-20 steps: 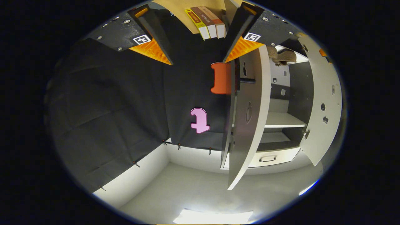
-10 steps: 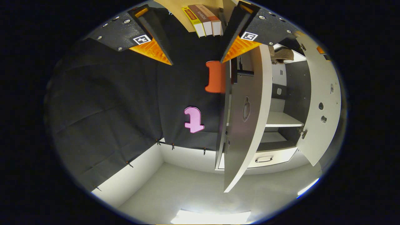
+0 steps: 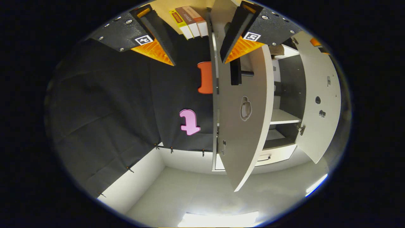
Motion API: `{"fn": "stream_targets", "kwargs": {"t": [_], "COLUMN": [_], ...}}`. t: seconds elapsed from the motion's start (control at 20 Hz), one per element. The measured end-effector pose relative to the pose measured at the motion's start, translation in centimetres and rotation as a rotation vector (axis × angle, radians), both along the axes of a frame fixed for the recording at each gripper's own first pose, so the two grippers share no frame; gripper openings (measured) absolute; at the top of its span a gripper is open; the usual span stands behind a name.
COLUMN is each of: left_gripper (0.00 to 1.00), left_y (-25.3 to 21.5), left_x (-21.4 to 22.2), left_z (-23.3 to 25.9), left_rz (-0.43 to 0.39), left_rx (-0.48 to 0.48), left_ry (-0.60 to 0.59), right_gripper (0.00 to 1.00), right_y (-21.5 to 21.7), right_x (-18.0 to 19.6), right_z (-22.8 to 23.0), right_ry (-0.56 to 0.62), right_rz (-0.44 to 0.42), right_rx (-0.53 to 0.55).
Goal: Grab one shoe with the right hand and put it into the shoe cabinet, grab the other shoe with the left hand and put it into the shoe cabinet; then close the right door with the right hand and the left door with the left hand.
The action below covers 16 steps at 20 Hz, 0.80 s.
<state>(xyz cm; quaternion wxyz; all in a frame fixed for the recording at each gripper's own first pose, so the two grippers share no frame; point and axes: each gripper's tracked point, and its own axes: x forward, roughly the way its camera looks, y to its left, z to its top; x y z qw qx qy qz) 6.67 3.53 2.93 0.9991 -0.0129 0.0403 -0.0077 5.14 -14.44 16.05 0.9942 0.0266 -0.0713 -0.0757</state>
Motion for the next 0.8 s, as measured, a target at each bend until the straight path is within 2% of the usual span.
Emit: {"fn": "stream_targets", "kwargs": {"t": [0.15, 0.2, 0.25, 0.3, 0.5, 0.55, 0.65, 0.7, 0.8], "left_gripper": [0.96, 0.96, 0.96, 0.97, 0.97, 0.97, 0.97, 0.96, 0.97], "left_y": [0.7, 0.9, 1.2, 1.5, 1.8, 1.9, 1.8, 1.8, 1.9], "left_x": [-0.2, -0.3, -0.3, -0.4, -0.6, -0.8, -1.0, -1.1, -1.2], "left_z": [-0.1, -0.1, -0.2, -0.2, -0.3, -0.3, 0.0, 0.0, 0.0], "left_rz": [-0.003, -0.001, 0.003, 0.007, 0.013, 0.015, 0.015, 0.016, 0.02], "left_rx": [-0.003, -0.004, -0.005, -0.008, -0.015, -0.011, -0.009, -0.007, -0.005], "left_ry": [0.0, 0.002, 0.005, 0.006, 0.006, 0.004, -0.001, -0.001, 0.0], "right_gripper": [0.88, 0.98, 0.98, 0.88, 0.9, 0.98, 0.83, 0.91, 0.91], "right_y": [3.3, 4.5, 5.5, 6.2, 8.4, 9.0, 10.1, 10.5, 11.6], "right_x": [1.0, 1.4, 1.7, 2.0, 3.8, 4.2, 5.0, 5.4, 6.0], "right_z": [-0.2, -0.2, 0.1, 0.3, 1.3, 1.1, 0.7, 0.5, -0.1], "right_ry": [0.001, 0.0, -0.01, -0.024, -0.063, -0.058, -0.035, -0.026, -0.007], "right_rz": [0.057, 0.079, 0.099, 0.112, 0.151, 0.159, 0.176, 0.186, 0.209], "right_rx": [0.023, 0.025, 0.027, 0.029, 0.044, 0.042, 0.027, 0.023, 0.013]}}
